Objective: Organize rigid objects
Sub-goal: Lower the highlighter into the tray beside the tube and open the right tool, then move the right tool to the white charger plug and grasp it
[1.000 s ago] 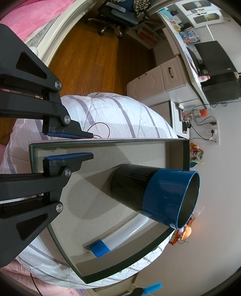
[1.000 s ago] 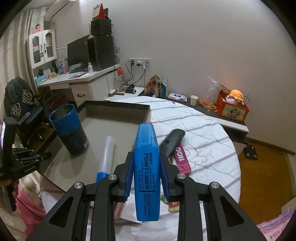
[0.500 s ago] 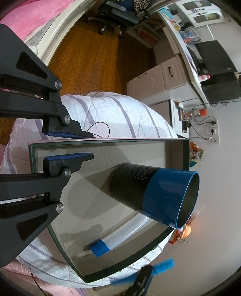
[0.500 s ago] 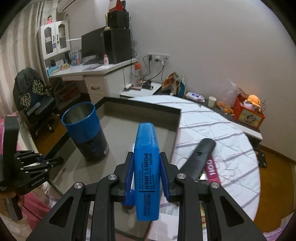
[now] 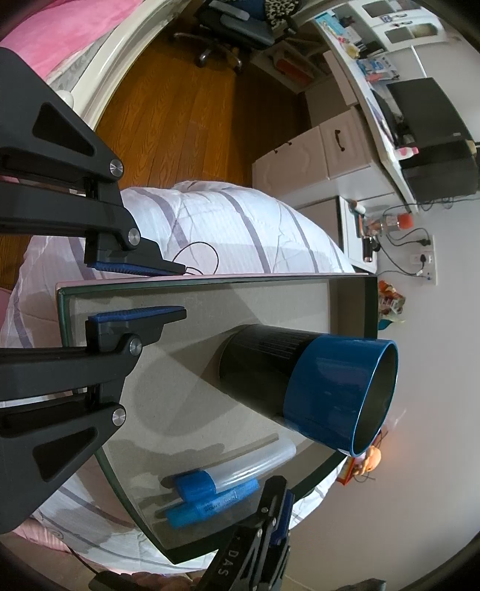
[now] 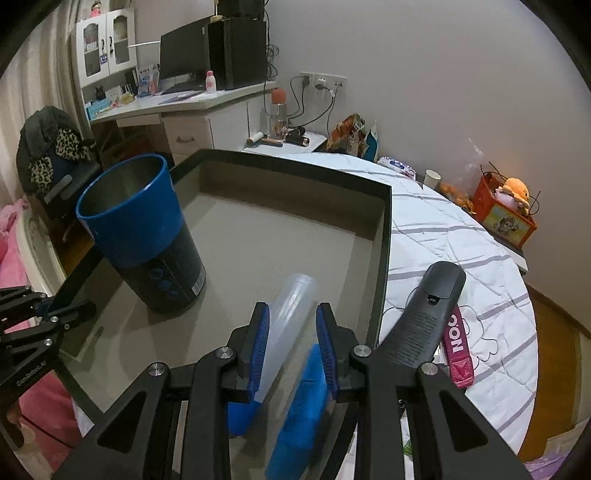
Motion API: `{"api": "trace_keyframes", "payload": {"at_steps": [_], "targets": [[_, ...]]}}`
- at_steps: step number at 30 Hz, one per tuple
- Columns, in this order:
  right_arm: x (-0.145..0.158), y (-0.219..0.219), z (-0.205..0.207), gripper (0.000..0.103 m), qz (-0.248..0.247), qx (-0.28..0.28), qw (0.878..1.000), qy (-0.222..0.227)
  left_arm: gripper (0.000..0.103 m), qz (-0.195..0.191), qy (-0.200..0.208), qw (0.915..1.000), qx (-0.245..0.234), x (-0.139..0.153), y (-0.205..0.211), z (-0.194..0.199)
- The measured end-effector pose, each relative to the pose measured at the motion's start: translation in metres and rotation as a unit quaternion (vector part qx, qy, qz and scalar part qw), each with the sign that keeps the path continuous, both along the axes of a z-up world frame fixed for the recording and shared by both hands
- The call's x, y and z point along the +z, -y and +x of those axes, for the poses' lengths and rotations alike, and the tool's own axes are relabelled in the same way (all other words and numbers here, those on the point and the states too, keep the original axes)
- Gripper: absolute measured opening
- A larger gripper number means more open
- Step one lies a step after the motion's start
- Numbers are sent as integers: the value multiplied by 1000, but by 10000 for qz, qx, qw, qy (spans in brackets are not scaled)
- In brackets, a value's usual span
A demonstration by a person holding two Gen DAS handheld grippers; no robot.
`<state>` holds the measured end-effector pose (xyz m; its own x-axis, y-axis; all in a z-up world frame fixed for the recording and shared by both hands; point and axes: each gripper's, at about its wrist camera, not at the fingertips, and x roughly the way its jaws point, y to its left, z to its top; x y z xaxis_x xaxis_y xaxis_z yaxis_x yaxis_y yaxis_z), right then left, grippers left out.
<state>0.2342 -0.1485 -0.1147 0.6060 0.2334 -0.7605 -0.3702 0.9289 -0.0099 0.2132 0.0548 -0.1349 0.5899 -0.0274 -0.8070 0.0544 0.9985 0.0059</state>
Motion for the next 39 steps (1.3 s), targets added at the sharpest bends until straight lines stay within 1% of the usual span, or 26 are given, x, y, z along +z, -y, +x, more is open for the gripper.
{"api": "trace_keyframes", "payload": {"at_steps": [5, 13, 15, 16, 17, 19, 21, 23, 25, 27, 30, 34, 39], "targets": [[4, 3, -4, 27, 36, -3, 10000, 28, 14, -2, -3, 10000, -5, 0, -1, -2], [24, 19, -23, 28, 129, -67, 9994, 313, 14, 0, -2, 10000, -5, 0, -1, -2], [30, 28, -31, 39, 176, -73, 9991, 369, 14, -3, -4, 10000, -6, 0, -1, -2], [33, 35, -37, 53, 208, -100, 9988, 435, 14, 1, -4, 10000, -4, 0, -1, -2], [36, 40, -42, 61, 216, -148, 9983, 511, 14, -3, 0, 10000, 1, 0, -1, -2], [41, 57, -54, 61, 190, -316, 9973, 637, 14, 8, 1, 10000, 7, 0, -2, -2], [42, 72, -61, 62, 136, -476, 9966, 666, 14, 20, -3, 10000, 18, 0, -2, -2], [36, 90, -69, 69, -10, -716, 9956, 611, 14, 32, -3, 10000, 32, -1, -2, -2], [29, 102, -74, 70, -93, -857, 9948, 534, 14, 44, -4, 10000, 43, -1, -2, -3], [19, 111, -79, 70, -71, -889, 9953, 386, 14, 56, -8, 10000, 55, -2, -1, -3], [2, 112, -88, 70, -104, -757, 9969, 182, 14, 91, -19, 9999, 74, -1, 0, -3], [-18, 101, -98, 70, -248, -429, 9988, -54, 14, 129, -37, 9999, 97, 0, 1, -3], [-29, 88, -104, 70, -272, -122, 9994, -175, 14, 149, -50, 9998, 113, 1, 2, -4]]}}
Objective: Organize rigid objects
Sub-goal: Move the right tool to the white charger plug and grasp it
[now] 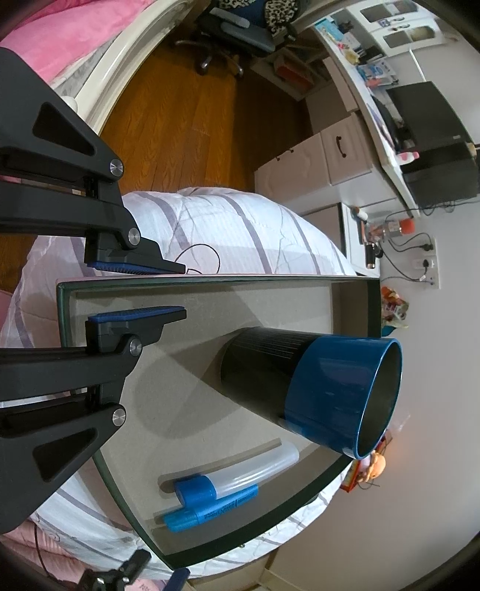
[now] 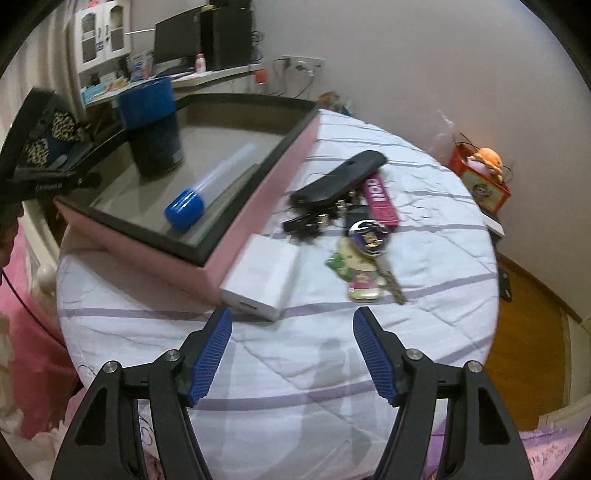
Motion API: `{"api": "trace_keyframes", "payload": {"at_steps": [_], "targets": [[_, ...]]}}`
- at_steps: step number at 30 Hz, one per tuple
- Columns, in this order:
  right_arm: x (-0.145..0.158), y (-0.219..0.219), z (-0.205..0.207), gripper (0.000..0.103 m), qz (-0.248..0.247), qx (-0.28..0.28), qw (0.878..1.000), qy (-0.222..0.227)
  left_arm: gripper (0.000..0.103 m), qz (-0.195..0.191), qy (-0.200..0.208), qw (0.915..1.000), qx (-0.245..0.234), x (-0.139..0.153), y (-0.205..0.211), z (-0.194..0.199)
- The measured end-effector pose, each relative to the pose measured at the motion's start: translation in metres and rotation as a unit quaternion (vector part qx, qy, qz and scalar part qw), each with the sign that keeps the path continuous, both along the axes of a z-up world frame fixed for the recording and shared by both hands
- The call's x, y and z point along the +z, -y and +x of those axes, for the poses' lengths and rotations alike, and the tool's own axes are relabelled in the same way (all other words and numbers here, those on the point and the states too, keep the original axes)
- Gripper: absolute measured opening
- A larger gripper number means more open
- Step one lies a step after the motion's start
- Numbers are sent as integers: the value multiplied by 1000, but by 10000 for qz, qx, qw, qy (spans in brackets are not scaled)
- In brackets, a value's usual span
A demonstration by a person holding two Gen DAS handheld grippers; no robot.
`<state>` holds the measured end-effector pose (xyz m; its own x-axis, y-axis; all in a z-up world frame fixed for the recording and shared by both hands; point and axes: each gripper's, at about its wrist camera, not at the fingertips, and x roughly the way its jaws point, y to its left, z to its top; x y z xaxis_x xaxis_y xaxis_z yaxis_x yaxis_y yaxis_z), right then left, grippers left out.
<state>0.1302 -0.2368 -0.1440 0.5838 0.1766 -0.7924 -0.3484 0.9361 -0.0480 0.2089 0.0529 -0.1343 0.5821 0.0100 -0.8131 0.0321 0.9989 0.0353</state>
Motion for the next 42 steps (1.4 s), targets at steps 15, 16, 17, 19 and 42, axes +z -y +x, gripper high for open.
{"api": "trace_keyframes", "payload": {"at_steps": [15, 16, 17, 19, 42], "targets": [[-11, 32, 21, 70, 205, -587, 9980, 78, 14, 0, 3, 10000, -3, 0, 0, 0], [-10, 30, 18, 70, 230, -463, 9986, 77, 14, 4, 3, 10000, -3, 1, 0, 0], [-10, 27, 16, 70, 236, -328, 9992, 73, 14, 0, 1, 10000, 0, 0, 0, 0], [-8, 20, 13, 70, 195, -154, 9996, 92, 14, 4, 4, 10000, 1, 0, 0, 0], [-14, 19, 13, 43, 529, -399, 9976, -207, 15, 7, 3, 10000, -5, 1, 0, 0]]}}
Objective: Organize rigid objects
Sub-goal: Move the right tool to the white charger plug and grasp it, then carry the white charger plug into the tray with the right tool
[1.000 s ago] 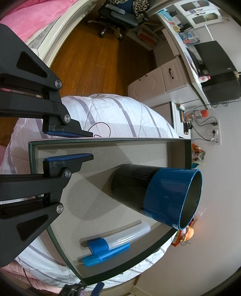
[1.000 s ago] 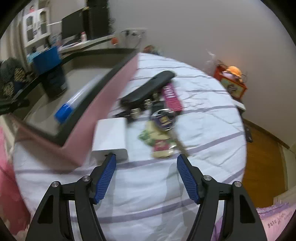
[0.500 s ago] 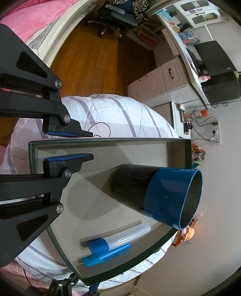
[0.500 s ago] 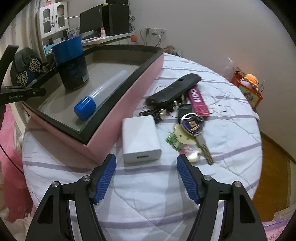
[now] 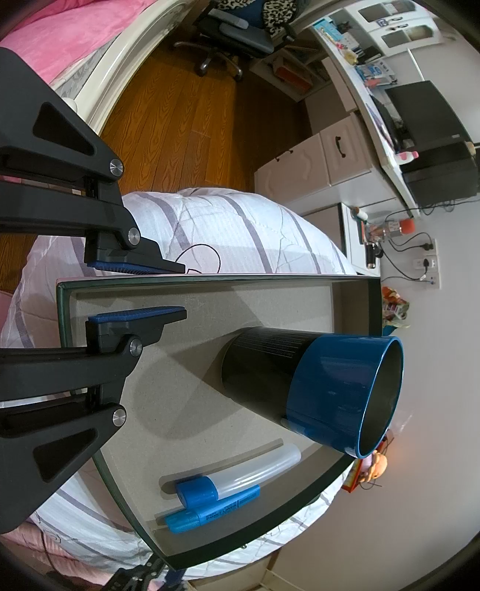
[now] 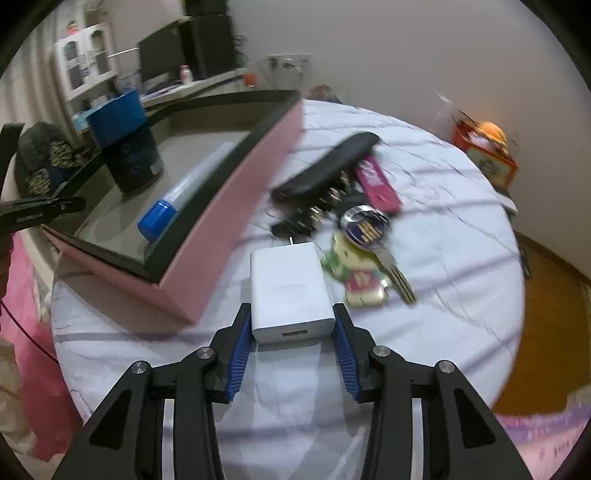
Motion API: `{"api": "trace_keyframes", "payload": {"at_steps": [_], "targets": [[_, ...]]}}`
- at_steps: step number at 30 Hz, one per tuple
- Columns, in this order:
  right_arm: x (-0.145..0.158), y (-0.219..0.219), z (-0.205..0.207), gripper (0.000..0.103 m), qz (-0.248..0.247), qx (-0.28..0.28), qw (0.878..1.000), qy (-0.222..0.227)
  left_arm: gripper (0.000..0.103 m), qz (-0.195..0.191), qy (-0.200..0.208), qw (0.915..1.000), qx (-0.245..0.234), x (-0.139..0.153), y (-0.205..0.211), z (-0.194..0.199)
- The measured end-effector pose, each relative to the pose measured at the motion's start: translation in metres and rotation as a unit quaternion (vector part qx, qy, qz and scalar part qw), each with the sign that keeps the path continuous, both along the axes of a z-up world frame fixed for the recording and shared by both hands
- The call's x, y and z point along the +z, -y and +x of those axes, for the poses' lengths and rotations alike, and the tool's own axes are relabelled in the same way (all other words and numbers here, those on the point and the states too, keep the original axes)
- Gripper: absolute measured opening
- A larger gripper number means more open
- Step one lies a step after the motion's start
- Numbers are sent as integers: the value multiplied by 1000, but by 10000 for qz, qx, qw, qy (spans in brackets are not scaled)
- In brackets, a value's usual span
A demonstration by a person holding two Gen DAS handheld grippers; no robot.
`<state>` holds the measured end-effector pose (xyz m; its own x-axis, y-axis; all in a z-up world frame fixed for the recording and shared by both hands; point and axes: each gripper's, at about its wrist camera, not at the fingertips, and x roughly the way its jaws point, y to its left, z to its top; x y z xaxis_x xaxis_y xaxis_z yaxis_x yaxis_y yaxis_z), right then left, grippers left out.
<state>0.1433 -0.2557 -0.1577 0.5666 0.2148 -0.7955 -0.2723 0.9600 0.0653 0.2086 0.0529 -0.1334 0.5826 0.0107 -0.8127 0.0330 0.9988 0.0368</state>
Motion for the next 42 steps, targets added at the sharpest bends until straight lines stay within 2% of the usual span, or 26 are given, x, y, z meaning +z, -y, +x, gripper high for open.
{"api": "trace_keyframes", "payload": {"at_steps": [4, 9, 15, 17, 21, 30, 42], "targets": [[-2, -1, -7, 43, -117, -105, 9999, 74, 15, 2, -3, 10000, 3, 0, 0, 0], [-2, 1, 2, 45, -27, -133, 9998, 140, 15, -2, -2, 10000, 3, 0, 0, 0], [-4, -4, 7, 47, -152, -75, 9996, 224, 15, -13, -3, 10000, -13, 0, 0, 0], [-3, -2, 7, 42, -103, -84, 9996, 242, 15, -14, -3, 10000, -16, 0, 0, 0], [0, -1, 4, 41, -102, -121, 9994, 296, 15, -6, -8, 10000, -19, 0, 0, 0], [27, -3, 1, 41, -60, -175, 9976, 667, 15, -10, -7, 10000, -21, -1, 0, -1], [67, -13, 26, 41, -33, -350, 9936, 1071, 15, -11, -5, 10000, -23, -1, 1, 0]]}}
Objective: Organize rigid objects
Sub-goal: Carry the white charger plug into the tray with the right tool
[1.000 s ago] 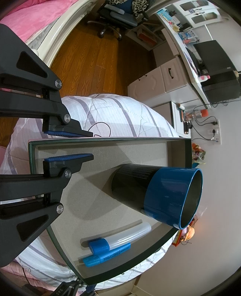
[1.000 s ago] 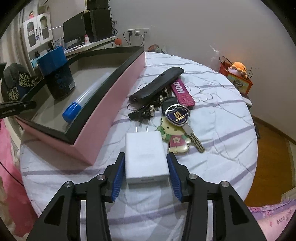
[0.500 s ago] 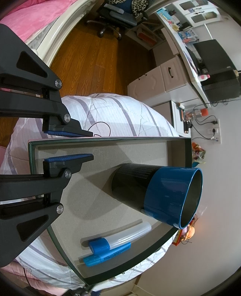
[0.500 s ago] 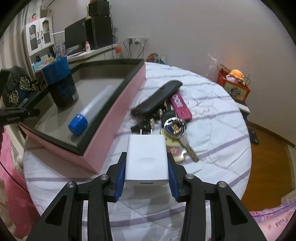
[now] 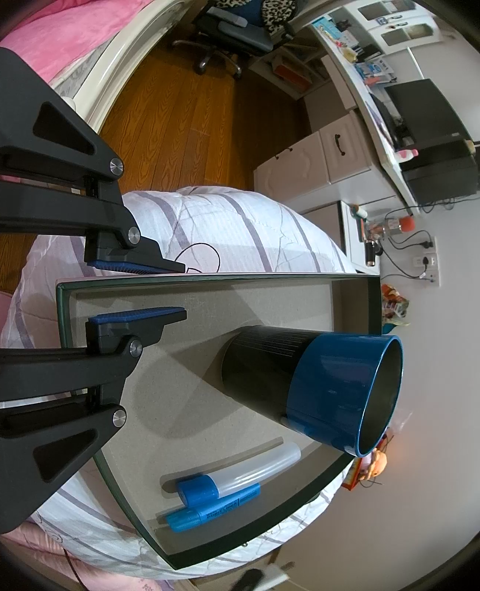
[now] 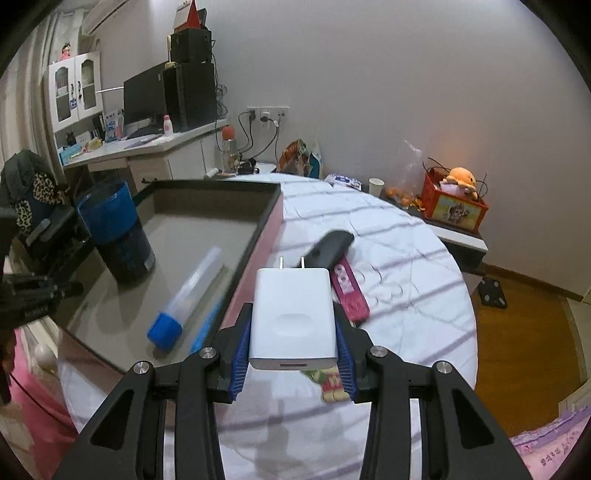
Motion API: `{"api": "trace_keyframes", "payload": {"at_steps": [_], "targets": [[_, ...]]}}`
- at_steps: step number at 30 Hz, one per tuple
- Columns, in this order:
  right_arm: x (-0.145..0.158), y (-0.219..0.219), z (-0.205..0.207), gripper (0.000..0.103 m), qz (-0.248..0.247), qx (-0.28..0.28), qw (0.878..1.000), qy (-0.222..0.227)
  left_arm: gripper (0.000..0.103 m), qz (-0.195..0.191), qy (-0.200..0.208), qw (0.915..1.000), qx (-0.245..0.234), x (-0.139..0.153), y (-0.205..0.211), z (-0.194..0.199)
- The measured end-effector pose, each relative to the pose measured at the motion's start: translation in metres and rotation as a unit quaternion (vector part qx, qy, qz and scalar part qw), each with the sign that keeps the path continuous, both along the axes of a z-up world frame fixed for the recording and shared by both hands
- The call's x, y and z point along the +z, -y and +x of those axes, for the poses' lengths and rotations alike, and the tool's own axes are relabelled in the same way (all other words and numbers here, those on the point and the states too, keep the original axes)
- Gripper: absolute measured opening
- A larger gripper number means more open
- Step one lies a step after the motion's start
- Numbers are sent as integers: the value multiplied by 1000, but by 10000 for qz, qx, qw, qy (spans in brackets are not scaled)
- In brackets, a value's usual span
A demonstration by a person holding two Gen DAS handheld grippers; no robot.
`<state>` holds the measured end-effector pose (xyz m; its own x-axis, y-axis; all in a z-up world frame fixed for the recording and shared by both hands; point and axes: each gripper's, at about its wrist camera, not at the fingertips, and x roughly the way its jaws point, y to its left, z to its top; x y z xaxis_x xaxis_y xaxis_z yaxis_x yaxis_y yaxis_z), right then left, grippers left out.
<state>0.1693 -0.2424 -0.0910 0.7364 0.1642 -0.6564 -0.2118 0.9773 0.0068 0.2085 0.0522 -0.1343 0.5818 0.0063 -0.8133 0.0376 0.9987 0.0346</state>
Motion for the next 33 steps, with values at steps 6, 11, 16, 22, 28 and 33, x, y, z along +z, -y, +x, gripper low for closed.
{"api": "trace_keyframes", "payload": {"at_steps": [6, 11, 16, 22, 28, 33], "targets": [[14, -13, 11, 41, 21, 62, 9999, 135, 15, 4, -1, 10000, -3, 0, 0, 0], [21, -30, 17, 41, 59, 224, 9995, 198, 16, 0, -5, 10000, -10, 0, 1, 1], [20, -49, 23, 41, 89, 391, 9992, 85, 16, -6, 1, 10000, -11, 0, 1, 1], [11, -79, 28, 41, 60, 738, 9972, -132, 16, -4, 0, 10000, -13, 0, 1, 2], [-3, -105, 31, 41, -43, 1039, 9937, -423, 16, -5, 2, 10000, -13, 0, 1, 2], [-11, -122, 31, 41, -78, 1233, 9907, -565, 16, -3, 0, 10000, -13, 0, 1, 1]]}}
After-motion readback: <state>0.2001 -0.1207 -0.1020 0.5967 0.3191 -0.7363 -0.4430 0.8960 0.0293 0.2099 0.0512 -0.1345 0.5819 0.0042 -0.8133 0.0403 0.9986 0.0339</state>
